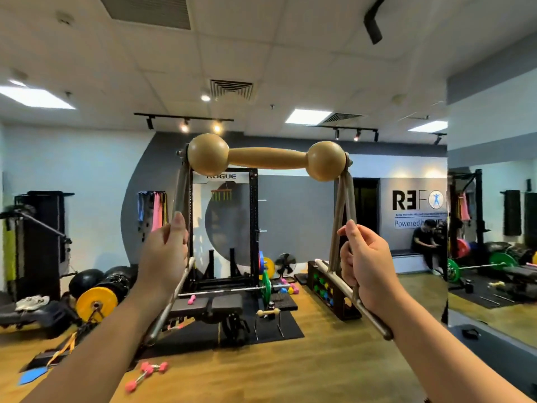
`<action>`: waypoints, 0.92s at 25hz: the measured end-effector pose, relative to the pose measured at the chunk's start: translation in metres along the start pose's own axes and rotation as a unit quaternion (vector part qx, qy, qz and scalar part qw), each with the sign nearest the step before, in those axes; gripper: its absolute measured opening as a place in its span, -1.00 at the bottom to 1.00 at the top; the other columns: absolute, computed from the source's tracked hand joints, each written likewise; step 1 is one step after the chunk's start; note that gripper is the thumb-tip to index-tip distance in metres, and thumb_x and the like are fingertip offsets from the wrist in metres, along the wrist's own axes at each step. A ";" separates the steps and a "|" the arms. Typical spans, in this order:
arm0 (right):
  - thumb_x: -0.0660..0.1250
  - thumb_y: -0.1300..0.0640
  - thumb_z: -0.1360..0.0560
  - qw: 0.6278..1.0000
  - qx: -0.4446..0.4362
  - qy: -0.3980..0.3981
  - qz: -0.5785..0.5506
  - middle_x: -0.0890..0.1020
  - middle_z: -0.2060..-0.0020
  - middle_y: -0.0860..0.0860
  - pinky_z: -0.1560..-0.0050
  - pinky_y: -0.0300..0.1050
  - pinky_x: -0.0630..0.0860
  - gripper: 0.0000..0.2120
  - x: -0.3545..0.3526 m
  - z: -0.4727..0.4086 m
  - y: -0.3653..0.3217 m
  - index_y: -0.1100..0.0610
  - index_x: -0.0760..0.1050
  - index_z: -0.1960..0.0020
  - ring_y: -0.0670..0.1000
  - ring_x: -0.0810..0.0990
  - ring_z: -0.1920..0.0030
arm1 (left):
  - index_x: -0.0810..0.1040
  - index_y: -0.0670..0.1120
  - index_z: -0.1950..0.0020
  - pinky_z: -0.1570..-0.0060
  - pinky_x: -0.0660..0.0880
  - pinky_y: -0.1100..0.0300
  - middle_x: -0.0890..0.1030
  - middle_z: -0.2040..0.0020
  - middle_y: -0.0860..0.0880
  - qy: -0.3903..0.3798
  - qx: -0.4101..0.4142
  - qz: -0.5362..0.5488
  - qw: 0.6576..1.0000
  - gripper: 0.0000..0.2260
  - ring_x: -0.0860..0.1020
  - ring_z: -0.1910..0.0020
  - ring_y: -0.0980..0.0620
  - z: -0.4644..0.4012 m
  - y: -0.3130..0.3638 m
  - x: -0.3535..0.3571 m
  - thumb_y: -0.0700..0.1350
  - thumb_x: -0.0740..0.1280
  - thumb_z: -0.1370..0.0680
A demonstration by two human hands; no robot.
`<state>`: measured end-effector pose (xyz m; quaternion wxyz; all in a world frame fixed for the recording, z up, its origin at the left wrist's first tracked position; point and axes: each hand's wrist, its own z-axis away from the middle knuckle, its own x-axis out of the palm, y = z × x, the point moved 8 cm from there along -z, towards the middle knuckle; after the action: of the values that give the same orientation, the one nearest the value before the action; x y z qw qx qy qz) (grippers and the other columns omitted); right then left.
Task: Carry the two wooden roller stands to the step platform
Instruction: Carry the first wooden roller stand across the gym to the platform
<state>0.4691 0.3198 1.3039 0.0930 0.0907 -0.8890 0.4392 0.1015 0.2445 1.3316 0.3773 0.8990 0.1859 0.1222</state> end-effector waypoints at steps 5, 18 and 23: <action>0.29 -0.13 -0.66 1.000 -0.018 0.000 0.015 0.39 0.47 -0.03 0.57 -0.22 0.26 -0.71 0.014 -0.031 0.005 -0.01 0.63 0.10 -0.04 0.28 0.54 | 0.42 -0.20 0.16 0.59 0.24 0.28 0.29 0.42 -0.11 0.013 -0.009 0.020 1.000 -0.54 0.26 0.60 0.09 -0.034 -0.022 0.009 0.14 0.09 -0.72; 0.33 -0.19 -0.62 0.998 0.046 0.009 0.037 0.34 0.53 -0.02 0.60 -0.24 0.21 -0.60 -0.021 -0.144 0.107 0.12 0.46 0.17 -0.05 0.23 0.60 | 0.40 -0.07 0.24 0.59 0.16 0.24 0.29 0.48 0.01 0.050 -0.056 0.000 0.997 -0.54 0.21 0.59 0.12 -0.101 -0.144 0.090 0.25 0.16 -0.66; 0.23 -0.17 -0.67 0.998 0.050 -0.002 0.029 0.35 0.54 -0.04 0.58 -0.22 0.20 -0.59 -0.064 -0.219 0.134 0.11 0.45 0.19 -0.06 0.24 0.58 | 0.39 -0.05 0.21 0.49 0.12 0.16 0.26 0.45 -0.02 0.075 -0.052 -0.030 0.995 -0.57 0.20 0.55 0.06 -0.128 -0.167 0.162 0.21 0.11 -0.70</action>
<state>0.5170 0.5796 1.3172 0.0739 0.0705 -0.8682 0.4857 0.1608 0.5027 1.3117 0.4120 0.8604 0.2343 0.1872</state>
